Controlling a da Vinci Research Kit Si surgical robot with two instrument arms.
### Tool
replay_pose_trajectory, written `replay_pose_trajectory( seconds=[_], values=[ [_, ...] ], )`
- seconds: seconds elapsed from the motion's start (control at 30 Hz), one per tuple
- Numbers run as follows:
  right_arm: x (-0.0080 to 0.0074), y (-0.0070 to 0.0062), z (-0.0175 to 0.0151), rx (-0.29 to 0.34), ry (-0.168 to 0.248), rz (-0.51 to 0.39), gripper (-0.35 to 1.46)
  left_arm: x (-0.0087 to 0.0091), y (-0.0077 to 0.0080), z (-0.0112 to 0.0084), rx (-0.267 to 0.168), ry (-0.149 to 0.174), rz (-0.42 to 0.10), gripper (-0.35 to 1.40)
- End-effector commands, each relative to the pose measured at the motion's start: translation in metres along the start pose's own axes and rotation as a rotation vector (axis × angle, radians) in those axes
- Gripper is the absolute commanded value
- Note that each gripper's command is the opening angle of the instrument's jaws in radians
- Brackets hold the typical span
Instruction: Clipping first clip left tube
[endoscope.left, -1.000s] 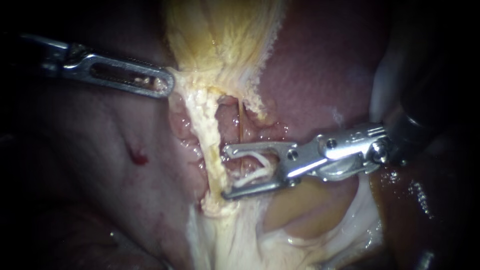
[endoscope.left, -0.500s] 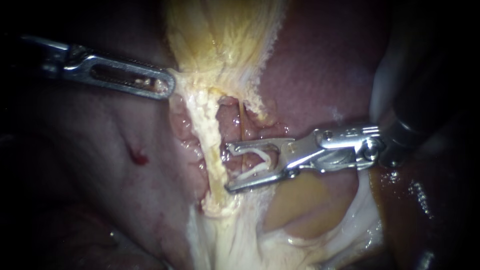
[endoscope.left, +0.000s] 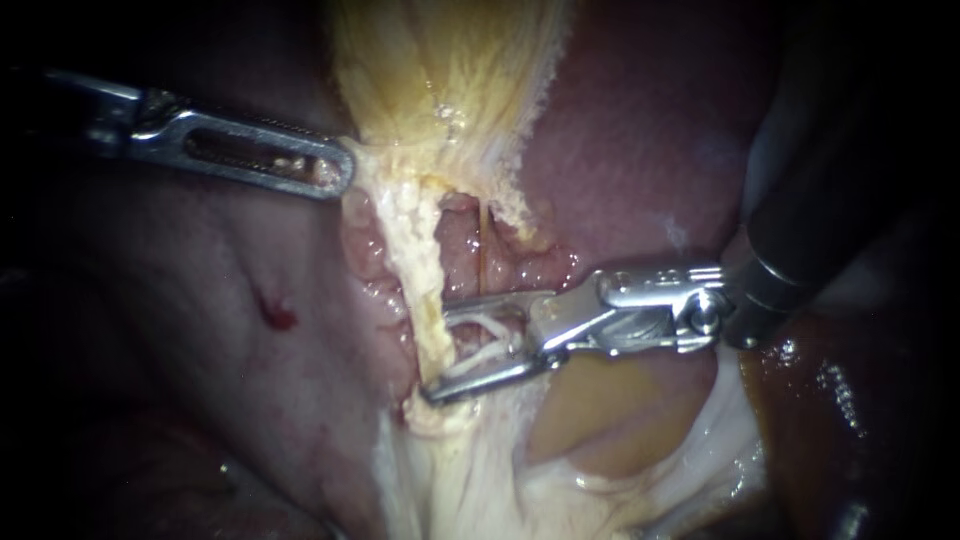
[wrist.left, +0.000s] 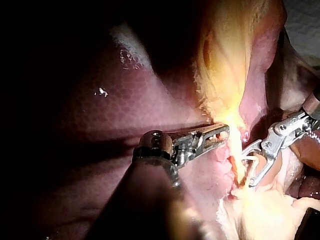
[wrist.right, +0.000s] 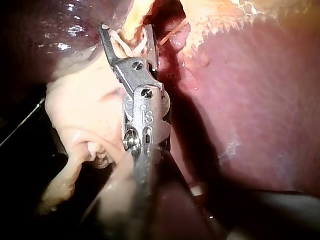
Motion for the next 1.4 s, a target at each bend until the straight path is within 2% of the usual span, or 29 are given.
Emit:
replay_pose_trajectory(
  seconds=[0.03,0.3,0.47,0.77,1.1,1.4],
  values=[
    [0.0001,-0.0002,0.0002,0.010,0.005,-0.002,0.50,0.0000,0.0000,0.0001,0.000,0.000,-0.001,-0.35],
    [0.0016,-0.0007,0.0031,0.068,0.056,-0.001,0.50,-0.0001,0.0000,0.0003,0.002,0.001,-0.001,-0.35],
    [0.0017,-0.0008,0.0036,0.072,0.061,-0.005,0.50,-0.0002,-0.0001,0.0005,0.001,0.000,-0.002,-0.35],
    [0.0009,-0.0008,0.0042,0.073,0.057,-0.011,0.50,-0.0002,-0.0001,0.0008,0.002,0.001,-0.002,-0.35],
    [0.0001,-0.0025,0.0049,0.107,0.050,-0.009,0.50,-0.0002,0.0000,0.0008,0.003,0.001,-0.002,-0.35],
    [-0.0004,-0.0023,0.0051,0.127,0.042,-0.010,0.50,-0.0003,0.0000,0.0008,0.003,0.001,-0.002,-0.35]
  ],
)
